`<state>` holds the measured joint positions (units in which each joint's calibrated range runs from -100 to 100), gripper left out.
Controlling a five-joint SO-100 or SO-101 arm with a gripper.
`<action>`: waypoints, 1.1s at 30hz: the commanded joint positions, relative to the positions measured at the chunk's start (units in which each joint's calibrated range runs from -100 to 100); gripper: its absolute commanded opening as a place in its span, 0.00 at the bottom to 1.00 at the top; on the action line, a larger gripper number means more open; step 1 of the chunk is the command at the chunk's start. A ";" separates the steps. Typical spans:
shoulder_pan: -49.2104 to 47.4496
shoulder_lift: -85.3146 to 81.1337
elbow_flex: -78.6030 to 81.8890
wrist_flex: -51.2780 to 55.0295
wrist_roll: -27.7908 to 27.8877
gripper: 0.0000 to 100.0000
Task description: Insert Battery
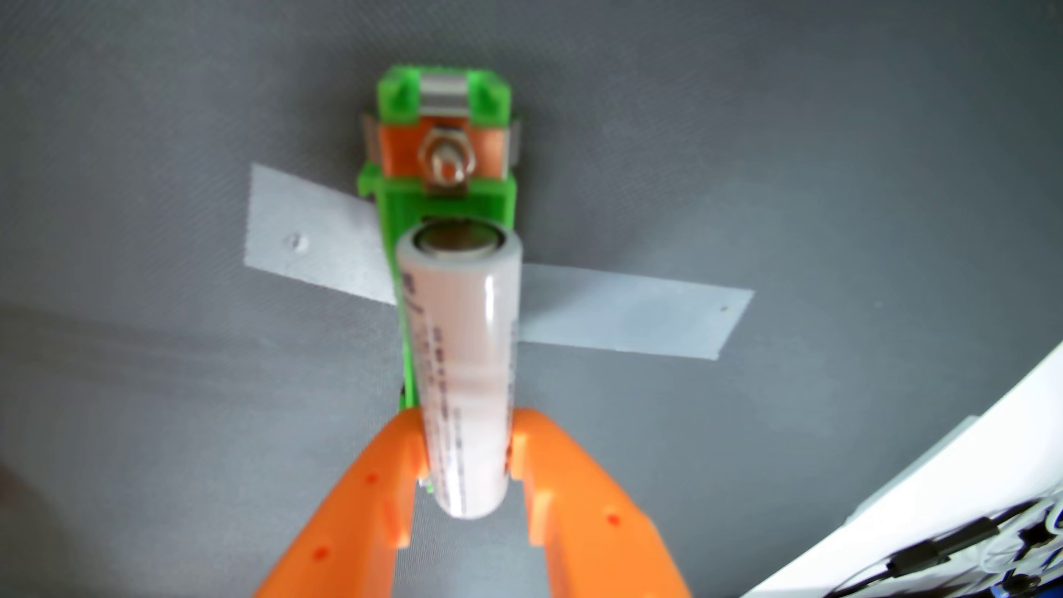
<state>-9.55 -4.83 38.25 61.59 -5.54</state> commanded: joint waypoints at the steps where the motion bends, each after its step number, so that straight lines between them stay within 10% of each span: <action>1: 0.34 -0.22 -0.11 -0.29 0.29 0.02; 33: 0.57 -0.14 -0.11 -0.29 0.29 0.03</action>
<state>-9.46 -4.74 38.25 61.59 -5.54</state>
